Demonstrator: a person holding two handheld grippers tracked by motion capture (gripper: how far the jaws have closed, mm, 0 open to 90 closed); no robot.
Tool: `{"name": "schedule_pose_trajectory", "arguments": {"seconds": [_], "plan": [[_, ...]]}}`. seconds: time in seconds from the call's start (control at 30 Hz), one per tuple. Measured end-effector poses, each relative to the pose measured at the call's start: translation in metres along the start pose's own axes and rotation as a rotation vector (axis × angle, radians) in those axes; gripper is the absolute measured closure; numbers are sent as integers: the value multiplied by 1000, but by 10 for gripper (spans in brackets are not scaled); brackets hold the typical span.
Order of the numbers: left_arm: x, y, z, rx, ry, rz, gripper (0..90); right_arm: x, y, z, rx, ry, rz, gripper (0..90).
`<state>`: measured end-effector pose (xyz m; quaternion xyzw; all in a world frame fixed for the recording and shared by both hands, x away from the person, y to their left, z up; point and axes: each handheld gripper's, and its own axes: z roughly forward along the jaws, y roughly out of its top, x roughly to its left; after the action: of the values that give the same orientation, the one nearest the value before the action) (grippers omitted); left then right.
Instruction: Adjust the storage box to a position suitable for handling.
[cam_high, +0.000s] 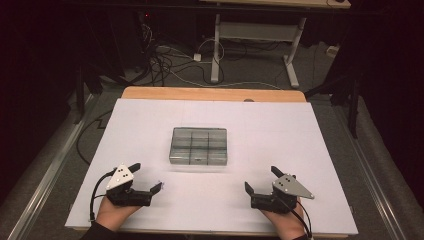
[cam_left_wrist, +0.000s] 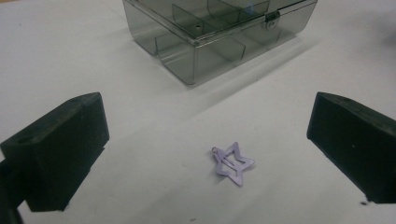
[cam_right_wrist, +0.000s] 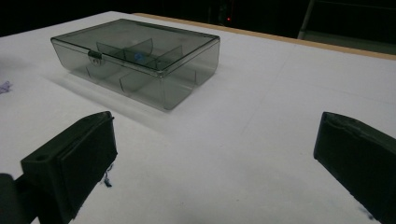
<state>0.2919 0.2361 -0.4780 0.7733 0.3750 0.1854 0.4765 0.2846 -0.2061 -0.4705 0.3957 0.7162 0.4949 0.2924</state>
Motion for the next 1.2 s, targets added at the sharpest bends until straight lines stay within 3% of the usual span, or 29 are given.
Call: {"name": "schedule_pose_trajectory", "arguments": {"seconds": [0.17, 0.43, 0.73, 0.83, 1.2], "plan": [[-3, 3, 1, -15, -28, -7, 0, -3, -1, 0, 7, 28, 26, 3], [-3, 2, 7, 5, -8, 17, 0, -5, -1, -2, 3, 18, 21, 3], [0, 0, 6, -7, 19, 2, 0, -6, -2, -1, 32, 9, 15, 3], [0, 1, 6, -3, 8, -2, 0, -7, -2, -2, 32, 8, 14, 3], [1, 7, 2, 5, 28, 16, 4, -5, -3, -1, 42, 18, 0, 3]]}}
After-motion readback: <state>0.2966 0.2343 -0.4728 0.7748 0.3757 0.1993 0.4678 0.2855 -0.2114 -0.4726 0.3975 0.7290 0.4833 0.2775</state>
